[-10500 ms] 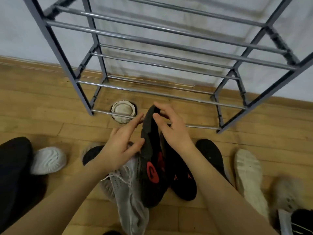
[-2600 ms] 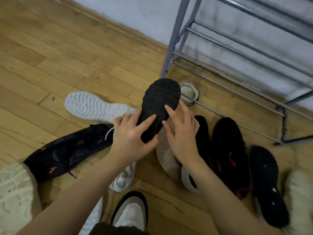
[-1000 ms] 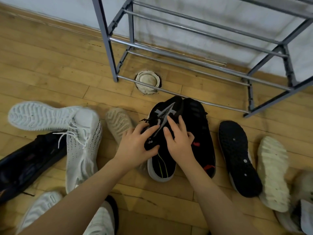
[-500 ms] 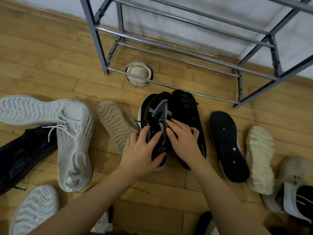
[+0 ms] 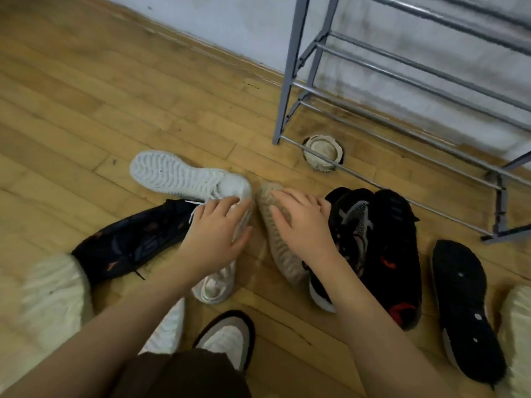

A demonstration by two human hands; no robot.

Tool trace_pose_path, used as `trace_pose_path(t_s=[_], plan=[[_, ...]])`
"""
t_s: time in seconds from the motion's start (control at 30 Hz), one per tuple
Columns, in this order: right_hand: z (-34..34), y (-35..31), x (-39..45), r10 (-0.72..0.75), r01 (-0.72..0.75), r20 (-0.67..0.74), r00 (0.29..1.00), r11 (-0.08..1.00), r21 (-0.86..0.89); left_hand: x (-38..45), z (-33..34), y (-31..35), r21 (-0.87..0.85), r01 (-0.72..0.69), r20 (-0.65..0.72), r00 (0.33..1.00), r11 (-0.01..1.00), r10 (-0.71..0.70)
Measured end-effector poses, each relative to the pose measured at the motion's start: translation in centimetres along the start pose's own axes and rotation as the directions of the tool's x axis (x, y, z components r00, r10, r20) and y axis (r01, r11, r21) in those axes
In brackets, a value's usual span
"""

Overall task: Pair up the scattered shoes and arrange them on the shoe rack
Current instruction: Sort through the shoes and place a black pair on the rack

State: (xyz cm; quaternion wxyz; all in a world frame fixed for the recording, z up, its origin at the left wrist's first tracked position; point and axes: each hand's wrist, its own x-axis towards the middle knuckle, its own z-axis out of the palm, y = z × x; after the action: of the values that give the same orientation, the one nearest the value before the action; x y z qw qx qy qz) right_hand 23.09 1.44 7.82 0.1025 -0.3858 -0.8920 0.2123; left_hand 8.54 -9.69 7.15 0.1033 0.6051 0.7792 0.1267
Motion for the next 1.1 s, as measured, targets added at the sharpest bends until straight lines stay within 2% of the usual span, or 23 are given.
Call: trace_pose_path(t_s=[0.2,0.4,0.57,0.67,0.77,0.93,1.1], plan=[[6.4,-6.0,3.7,-0.211,0.214,0.171,0.962,0.977,0.001,-3.6,0.0,-8.1,0.067,0.255,0.025,0.966,0.964,-0.258],[11.9,-9.8,6.5,-0.33,0.385,0.404,0.854,0.921,-0.062,-6.7,0.7,-15.2,0.095,0.372,0.105,0.919,0.923,-0.381],[15.2,-11.0,7.9,-0.407,0.537,0.483,0.775,0.827,-0.165,-7.4,2.4,-18.8,0.136,0.411,0.208,0.878,0.902,-0.431],[16.2,-11.0,7.9,-0.407,0.568,0.489,0.771,0.787,-0.24,-7.3,3.5,-19.3,0.136,0.396,0.191,0.889,0.908,-0.416],[16.5,-11.2,7.9,-0.418,0.575,0.459,0.784,0.767,-0.284,-7.2,3.5,-20.2,0.128,0.323,0.115,0.934,0.938,-0.338],[16.3,-10.8,8.3,-0.515,0.603,0.346,0.784,0.763,-0.232,-7.9,2.7,-21.3,0.072,0.213,-0.013,0.977,0.974,-0.212],[15.6,-10.6,7.9,-0.542,0.608,0.298,0.786,0.765,-0.211,-8.3,2.4,-20.9,-0.023,0.208,-0.021,0.978,0.978,-0.209]])
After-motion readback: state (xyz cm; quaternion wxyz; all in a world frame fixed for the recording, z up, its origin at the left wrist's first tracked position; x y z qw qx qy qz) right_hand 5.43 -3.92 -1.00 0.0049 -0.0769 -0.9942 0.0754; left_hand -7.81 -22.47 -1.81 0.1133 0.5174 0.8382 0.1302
